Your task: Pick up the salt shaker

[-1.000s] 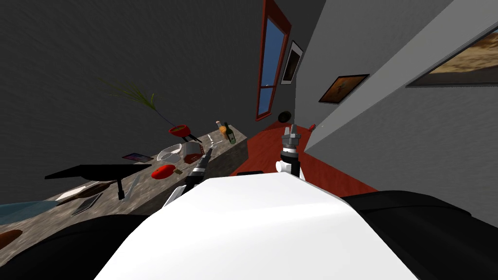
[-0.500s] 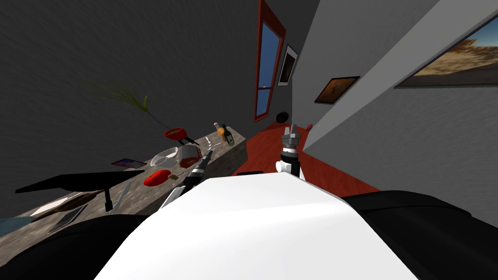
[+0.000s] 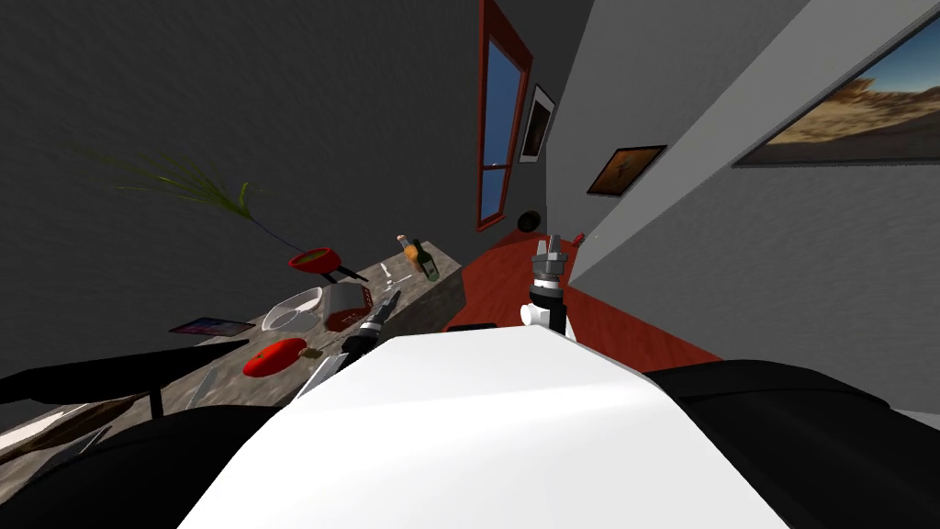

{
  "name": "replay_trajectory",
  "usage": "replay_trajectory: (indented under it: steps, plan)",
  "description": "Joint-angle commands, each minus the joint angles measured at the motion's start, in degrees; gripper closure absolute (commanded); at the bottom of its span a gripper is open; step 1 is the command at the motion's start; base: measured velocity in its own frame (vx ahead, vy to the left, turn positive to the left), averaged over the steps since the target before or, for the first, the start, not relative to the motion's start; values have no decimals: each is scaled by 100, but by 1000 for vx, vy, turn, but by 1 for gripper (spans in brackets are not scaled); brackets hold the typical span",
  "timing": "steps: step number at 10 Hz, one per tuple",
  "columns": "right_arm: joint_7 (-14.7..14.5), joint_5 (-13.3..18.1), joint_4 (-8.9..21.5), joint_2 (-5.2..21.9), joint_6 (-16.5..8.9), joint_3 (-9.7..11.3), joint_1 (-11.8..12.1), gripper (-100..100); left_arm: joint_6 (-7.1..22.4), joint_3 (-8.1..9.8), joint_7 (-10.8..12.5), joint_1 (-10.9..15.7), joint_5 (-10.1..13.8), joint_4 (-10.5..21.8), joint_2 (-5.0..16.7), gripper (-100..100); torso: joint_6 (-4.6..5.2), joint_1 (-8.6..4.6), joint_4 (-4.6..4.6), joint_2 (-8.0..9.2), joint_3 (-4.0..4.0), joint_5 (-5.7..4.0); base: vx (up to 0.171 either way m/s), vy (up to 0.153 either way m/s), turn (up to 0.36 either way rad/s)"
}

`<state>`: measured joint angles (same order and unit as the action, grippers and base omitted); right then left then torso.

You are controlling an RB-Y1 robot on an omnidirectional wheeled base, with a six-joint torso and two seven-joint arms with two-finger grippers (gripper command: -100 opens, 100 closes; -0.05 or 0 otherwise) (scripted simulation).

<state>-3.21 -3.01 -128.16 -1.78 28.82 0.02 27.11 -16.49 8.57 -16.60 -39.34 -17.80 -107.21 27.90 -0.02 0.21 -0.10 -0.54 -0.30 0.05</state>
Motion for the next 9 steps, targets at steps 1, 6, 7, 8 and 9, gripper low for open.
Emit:
replay_trajectory:
  steps: [1, 6, 7, 8, 9]
  plan:
    - [0, 0, 0, 0, 0, 0, 0, 0, 120, 54, -58, -3, -75, 110, 179, -100, 0, 0, 0, 0, 0, 0, 84, 13, -65]
    - [0, 0, 0, 0, 0, 0, 0, 0, 468, 170, -467, -9, -527, 758, 673, -100, 0, -6, 2, 9, 5, -1, 86, 2, -92]
    - [0, 0, 0, 0, 0, 0, 0, 0, 524, 193, -528, -8, -594, 858, 748, -100, 0, -4, 2, 8, 5, -1, 87, 15, -85]
    - [0, 0, 0, 0, 0, 0, 0, 0, 437, 189, -491, -15, -547, 813, 683, -100, 0, 0, 2, 7, 4, -1, 37, 11, -14]
    - [0, 0, 0, 0, 0, 0, 0, 0, 459, 191, -502, -13, -554, 821, 696, 0, -2, -3, 4, 21, 11, 0, 7, 2, 2]
